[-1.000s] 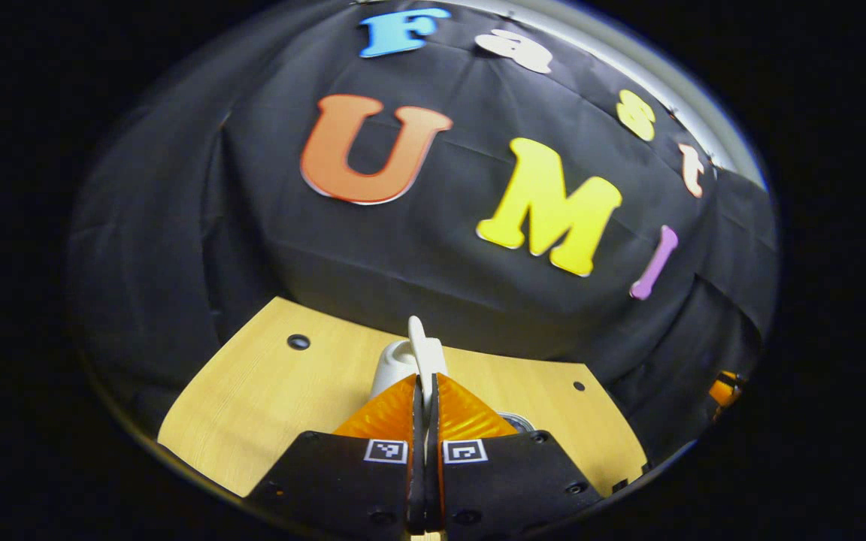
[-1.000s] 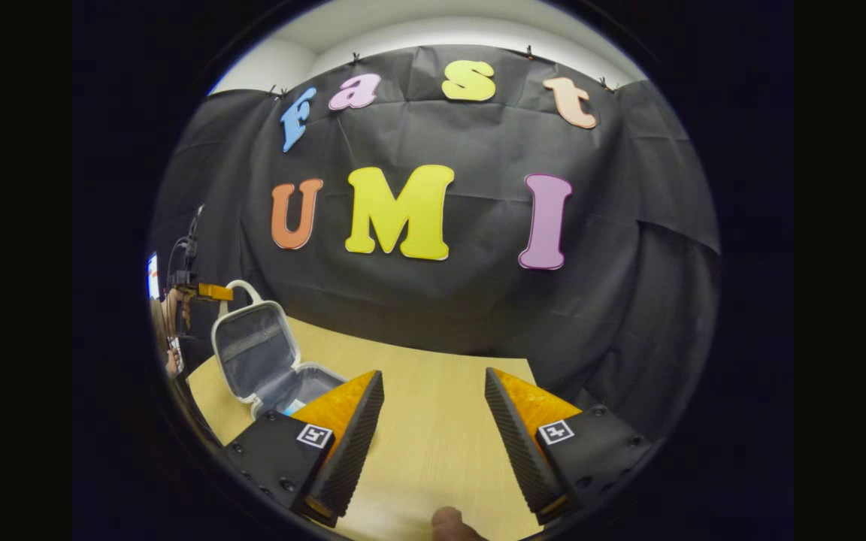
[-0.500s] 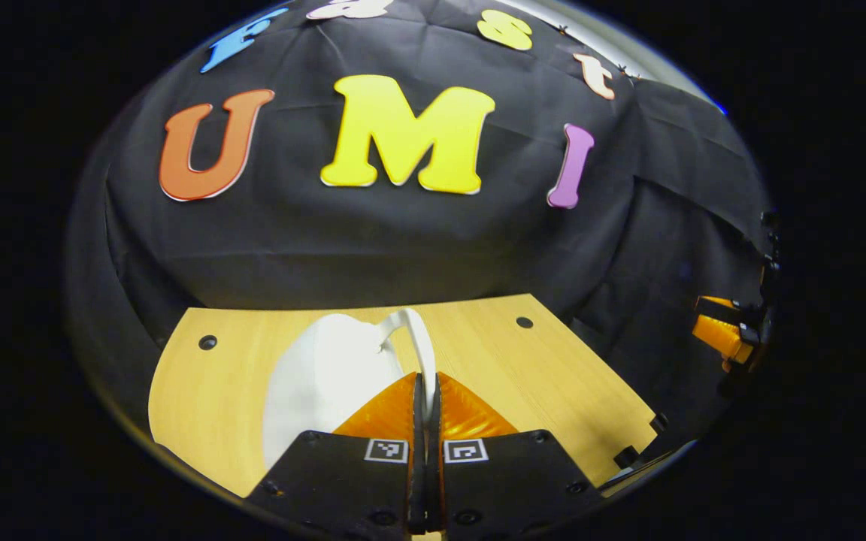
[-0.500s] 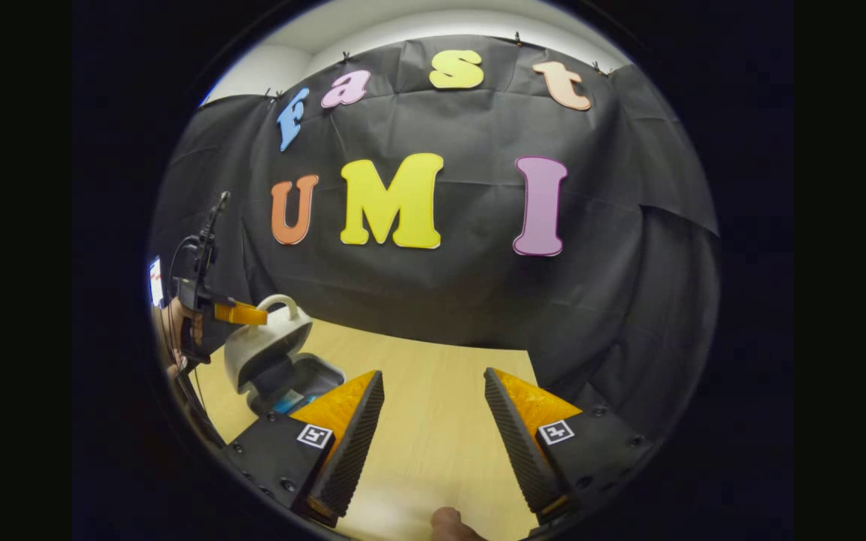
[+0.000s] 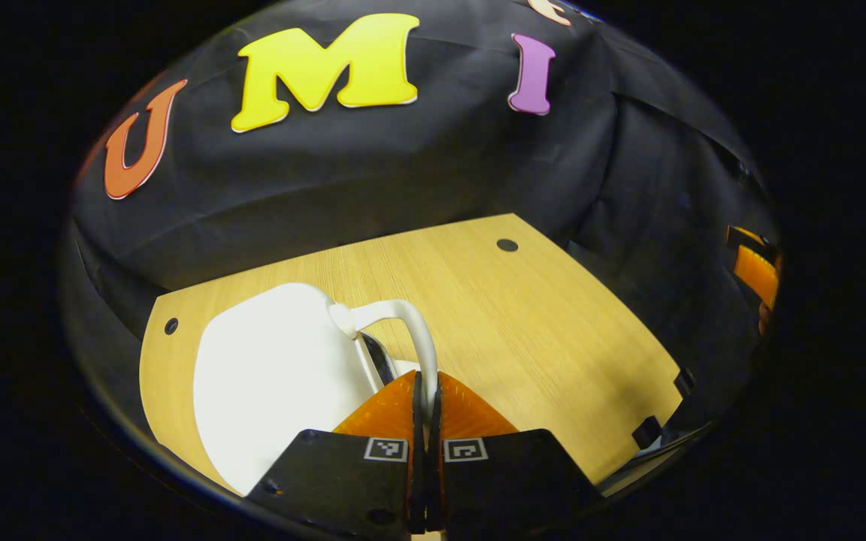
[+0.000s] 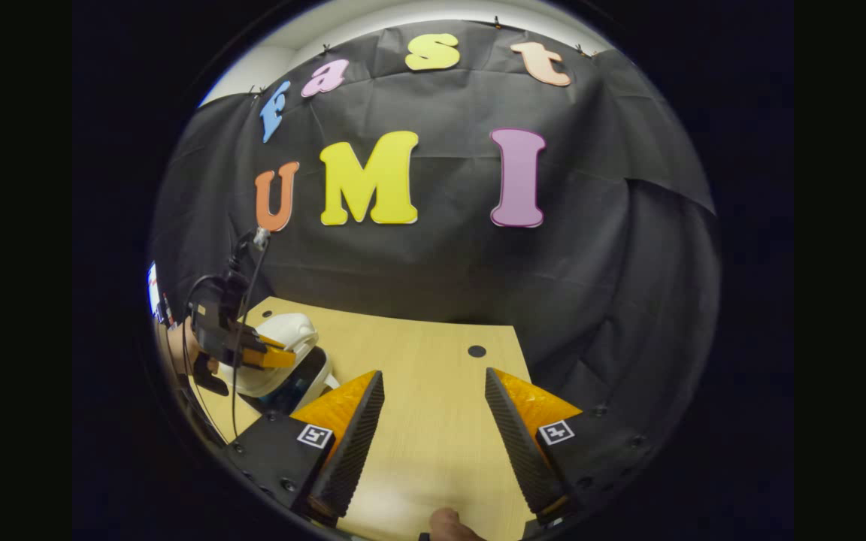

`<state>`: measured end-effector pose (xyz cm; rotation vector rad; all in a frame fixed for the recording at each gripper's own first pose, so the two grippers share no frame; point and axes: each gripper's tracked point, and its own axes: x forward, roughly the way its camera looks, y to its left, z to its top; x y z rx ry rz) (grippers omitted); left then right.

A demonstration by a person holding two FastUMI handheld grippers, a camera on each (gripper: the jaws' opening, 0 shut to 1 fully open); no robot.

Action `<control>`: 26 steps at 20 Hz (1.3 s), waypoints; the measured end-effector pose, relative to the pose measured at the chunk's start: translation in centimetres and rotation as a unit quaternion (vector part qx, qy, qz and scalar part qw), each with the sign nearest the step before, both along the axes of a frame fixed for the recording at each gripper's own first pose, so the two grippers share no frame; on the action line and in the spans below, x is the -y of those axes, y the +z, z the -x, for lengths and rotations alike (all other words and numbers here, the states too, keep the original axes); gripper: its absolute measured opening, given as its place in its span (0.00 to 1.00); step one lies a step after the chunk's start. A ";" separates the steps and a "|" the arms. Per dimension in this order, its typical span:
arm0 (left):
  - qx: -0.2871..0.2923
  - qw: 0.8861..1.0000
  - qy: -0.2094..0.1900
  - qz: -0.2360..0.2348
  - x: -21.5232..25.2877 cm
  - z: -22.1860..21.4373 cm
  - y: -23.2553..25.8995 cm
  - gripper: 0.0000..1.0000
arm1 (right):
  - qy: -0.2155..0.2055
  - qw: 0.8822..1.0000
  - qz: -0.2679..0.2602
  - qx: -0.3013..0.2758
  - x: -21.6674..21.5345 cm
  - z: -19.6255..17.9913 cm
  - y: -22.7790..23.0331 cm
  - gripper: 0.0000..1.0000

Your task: First open the suitcase, pack the skin care products into it, and then close the suitcase.

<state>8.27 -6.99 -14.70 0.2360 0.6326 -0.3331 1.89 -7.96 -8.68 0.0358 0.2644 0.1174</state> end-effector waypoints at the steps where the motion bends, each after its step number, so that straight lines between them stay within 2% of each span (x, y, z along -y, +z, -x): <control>1: -0.009 1.000 0.006 -0.008 0.2 0.2 -0.7 0.04 | -0.007 1.000 -0.003 -0.004 0.3 0.1 -0.3 0.81; 3: -0.021 0.999 0.014 -0.022 1.0 -0.4 -2.5 0.04 | -0.019 1.000 -0.012 -0.009 0.7 0.2 -0.7 0.81; 7: -0.041 0.996 0.008 -0.081 1.6 -0.4 -5.2 0.04 | -0.041 0.999 -0.025 -0.017 1.2 0.2 -1.4 0.81; 10: -0.039 0.993 0.002 -0.108 1.7 -0.3 -5.4 0.04 | -0.055 0.998 -0.031 -0.022 1.0 0.1 -1.6 0.81; 12: -0.049 0.996 0.004 -0.079 2.3 0.3 -5.5 0.14 | -0.061 0.997 -0.034 -0.019 0.7 -0.1 -1.3 0.81; 13: -0.040 0.997 0.015 -0.069 2.4 0.3 -4.9 0.30 | -0.064 0.997 -0.033 -0.017 0.5 -0.3 -0.9 0.81; 14: -0.024 0.997 0.027 -0.064 2.0 0.2 -3.5 0.37 | -0.067 0.997 -0.031 -0.013 0.2 -0.6 -0.6 0.81; 16: 0.023 0.997 0.051 -0.047 1.0 0.0 0.1 0.66 | -0.071 0.997 -0.027 -0.004 -0.6 -1.3 0.4 0.80; 17: 0.048 0.997 0.060 -0.030 0.6 0.0 2.1 0.72 | -0.071 0.997 -0.024 0.001 -1.1 -1.7 0.9 0.80; 18: 0.076 0.995 0.068 -0.015 0.2 0.1 4.3 0.83 | -0.070 0.997 -0.022 0.005 -1.7 -1.9 1.5 0.80; 19: 0.107 0.991 0.080 -0.005 -0.6 0.1 6.8 0.87 | -0.069 0.997 -0.019 0.011 -2.5 -2.3 2.2 0.80; 20: 0.138 0.986 0.094 0.003 -1.9 0.4 9.5 0.95 | -0.068 0.997 -0.016 0.018 -3.2 -2.7 2.9 0.80; 21: 0.164 0.981 0.108 0.008 -3.3 0.8 11.9 1.00 | -0.066 0.997 -0.013 0.026 -4.1 -3.1 3.9 0.81; 26: 0.273 0.946 0.170 0.050 -9.8 4.4 22.2 0.98 | -0.047 0.997 0.002 0.067 -9.7 -4.6 8.7 0.81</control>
